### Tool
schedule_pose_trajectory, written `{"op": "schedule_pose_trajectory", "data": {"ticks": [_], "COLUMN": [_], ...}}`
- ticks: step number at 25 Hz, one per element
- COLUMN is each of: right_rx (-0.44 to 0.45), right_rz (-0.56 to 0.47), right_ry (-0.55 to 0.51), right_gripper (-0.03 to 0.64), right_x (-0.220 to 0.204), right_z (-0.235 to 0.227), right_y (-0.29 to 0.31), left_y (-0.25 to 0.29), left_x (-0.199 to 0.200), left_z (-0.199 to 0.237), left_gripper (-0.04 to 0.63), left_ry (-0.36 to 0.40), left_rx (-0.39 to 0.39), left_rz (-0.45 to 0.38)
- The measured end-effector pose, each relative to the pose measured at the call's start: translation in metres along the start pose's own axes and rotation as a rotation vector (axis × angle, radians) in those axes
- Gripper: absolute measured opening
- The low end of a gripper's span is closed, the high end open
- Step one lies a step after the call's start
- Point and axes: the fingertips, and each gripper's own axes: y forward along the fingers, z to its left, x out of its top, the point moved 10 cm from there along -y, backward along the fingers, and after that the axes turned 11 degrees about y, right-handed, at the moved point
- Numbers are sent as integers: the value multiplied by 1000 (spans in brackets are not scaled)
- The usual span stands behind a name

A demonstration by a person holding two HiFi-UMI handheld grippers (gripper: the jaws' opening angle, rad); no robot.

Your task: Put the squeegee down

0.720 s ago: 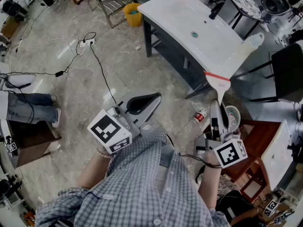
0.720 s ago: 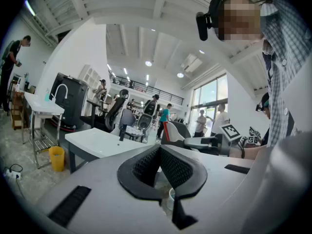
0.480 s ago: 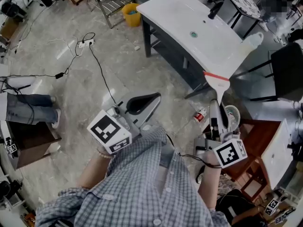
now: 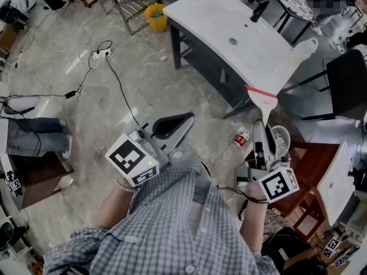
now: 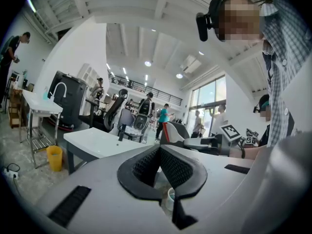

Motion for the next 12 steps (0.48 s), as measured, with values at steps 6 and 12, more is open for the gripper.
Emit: {"op": "schedule_pose_trajectory", "data": {"ticks": [6,12], "right_rx": [-19,-48], "right_rz": [-7,-16], "right_ry": [-5,-10], "right_gripper": [92,92], "right_x": [-8,-15], "right_z": [5,10], "right_y": [0,-4], "left_y": [-2,-2], "left_x": [-4,-4], "left_z": [8,11], "left_gripper": [6,6], "left_ry": [-6,-16], "left_rx": [-21,-52], "left_rz": [-5,-17]}}
